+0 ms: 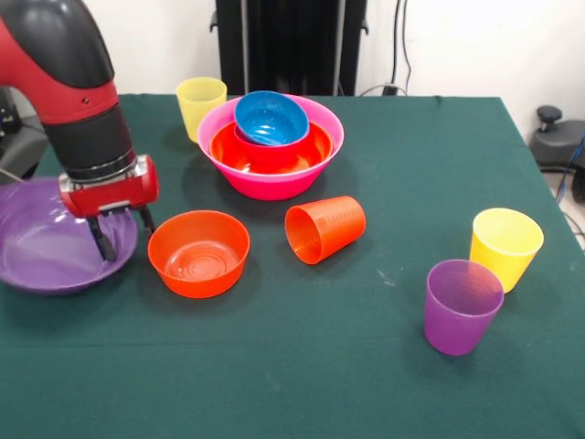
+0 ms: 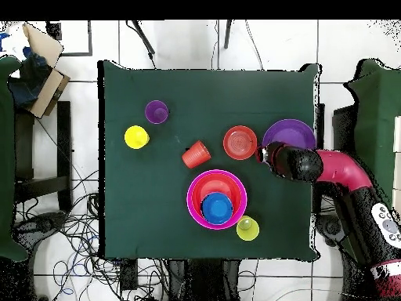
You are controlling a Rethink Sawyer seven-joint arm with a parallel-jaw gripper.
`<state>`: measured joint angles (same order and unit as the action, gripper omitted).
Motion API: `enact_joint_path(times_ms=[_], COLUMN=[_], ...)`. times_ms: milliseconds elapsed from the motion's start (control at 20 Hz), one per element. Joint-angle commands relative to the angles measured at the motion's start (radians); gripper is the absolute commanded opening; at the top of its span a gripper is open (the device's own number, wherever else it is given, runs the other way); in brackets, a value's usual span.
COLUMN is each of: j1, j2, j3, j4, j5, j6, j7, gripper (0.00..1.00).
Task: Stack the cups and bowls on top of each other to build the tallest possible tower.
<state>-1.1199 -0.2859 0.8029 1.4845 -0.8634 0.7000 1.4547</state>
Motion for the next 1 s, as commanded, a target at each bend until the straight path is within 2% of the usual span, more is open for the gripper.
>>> enact_joint_path(times_ms=[50,200,350,600,850,1000], j1=[0.089,0.110,0.123,0.127,0.126,0.120], j2=[-0.116,-0.194,-0.233,-0.195,-0.114,-0.098], j3=[-0.091,-0.106,-0.118,-0.134,-0.151,-0.153], j4=[0.154,0.208,0.224,0.186,0.096,0.064], j5=[-0.082,-0.072,-0.062,-0.060,-0.082,-0.084], j6=[-0.048,-0.064,-0.071,-0.085,-0.109,-0.111], j7=[-0.030,0.035,0.058,0.021,-0.031,-0.057], gripper=[1.00,1.00,1.00,1.00,1.00,1.00])
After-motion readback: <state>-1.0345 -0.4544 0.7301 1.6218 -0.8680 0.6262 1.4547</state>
